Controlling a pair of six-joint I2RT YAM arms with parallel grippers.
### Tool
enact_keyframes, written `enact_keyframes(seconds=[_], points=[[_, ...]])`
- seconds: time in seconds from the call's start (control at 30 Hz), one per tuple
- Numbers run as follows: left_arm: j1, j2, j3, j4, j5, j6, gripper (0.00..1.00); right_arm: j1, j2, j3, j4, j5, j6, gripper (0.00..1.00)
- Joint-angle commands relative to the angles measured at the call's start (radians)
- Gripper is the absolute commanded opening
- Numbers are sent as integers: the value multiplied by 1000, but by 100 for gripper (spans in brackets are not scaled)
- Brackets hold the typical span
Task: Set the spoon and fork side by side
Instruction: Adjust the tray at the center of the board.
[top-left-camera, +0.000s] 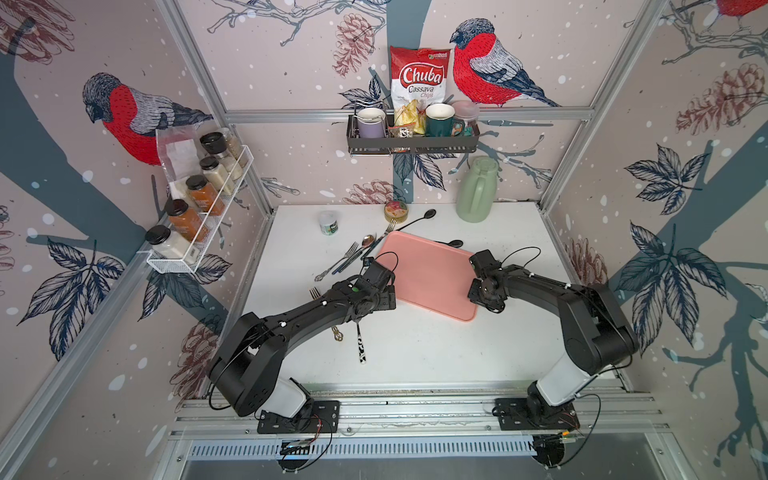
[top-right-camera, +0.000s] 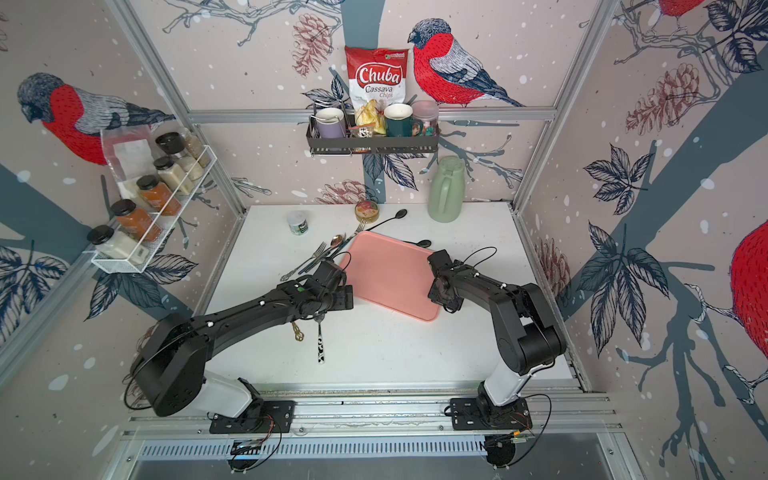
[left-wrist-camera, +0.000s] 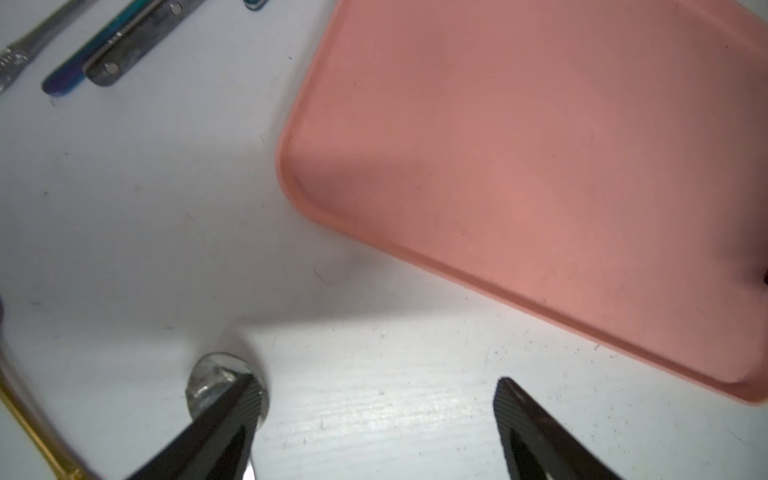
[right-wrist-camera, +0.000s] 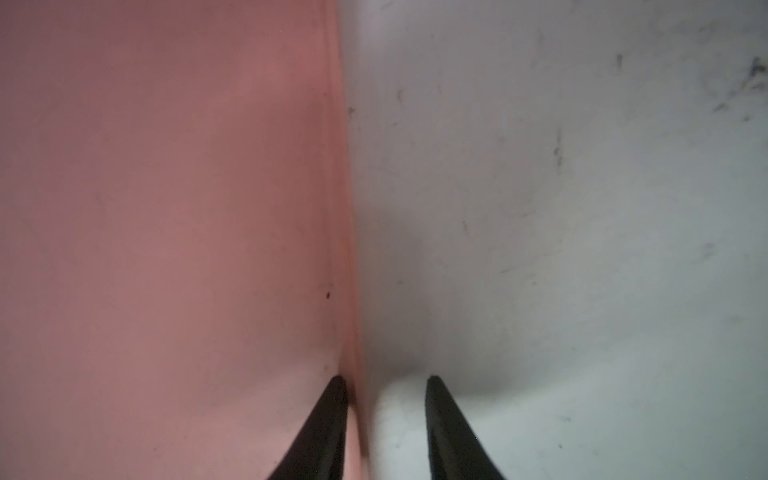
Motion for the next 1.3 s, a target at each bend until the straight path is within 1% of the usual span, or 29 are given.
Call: enact_keyframes(seconds=[0.0,0.03,0.07,0.1,0.13,0.17,0.2,0.27,0.37,0.47,0.6,0.7,0.77,0.83,1.0,1.07,1.17,1.2,1.27], points=[[56,78,87,15,-25,90,86,-8,14,4,-117,5,-41,38],[73,124,127,1,-14,118,84,-10,11,5,-118,2,-45,40],[85,182,197,-27,-8,145,81,-11,6,5,-119,0,-46,43],[94,235,248,-53,-10,164,77,-14,-1,7,-121,-1,-49,47],[103,291,317,-79,-4,178,72,-16,-10,10,-124,0,-50,50],[111,353,371,-107,5,194,64,-19,-18,12,-128,0,-51,52],[114,395,424,-134,-2,202,57,-23,-29,14,-128,-4,-54,53],[114,459,490,-153,-33,219,55,-33,-41,20,-129,-11,-61,56],[121,537,566,-184,-102,251,56,-49,-49,26,-135,-25,-72,56],[136,583,600,-193,-115,270,56,-61,-52,28,-135,-36,-80,56],[148,597,594,-174,-92,269,57,-72,-55,33,-136,-43,-89,56],[160,607,582,-159,-67,258,54,-83,-64,40,-137,-43,-93,56],[168,604,553,-129,-25,243,39,-92,-71,42,-136,-48,-94,56],[171,595,526,-109,3,228,29,-102,-78,38,-129,-61,-95,56],[171,568,467,-98,26,199,19,-142,-88,30,-106,-102,-87,56],[171,553,437,-94,40,182,17,-153,-90,28,-101,-111,-85,56],[170,523,372,-69,79,158,13,-165,-91,24,-94,-122,-82,56],[169,509,347,-53,92,150,9,-167,-92,21,-88,-126,-81,56],[163,485,303,-35,99,137,6,-169,-96,16,-80,-133,-79,56]])
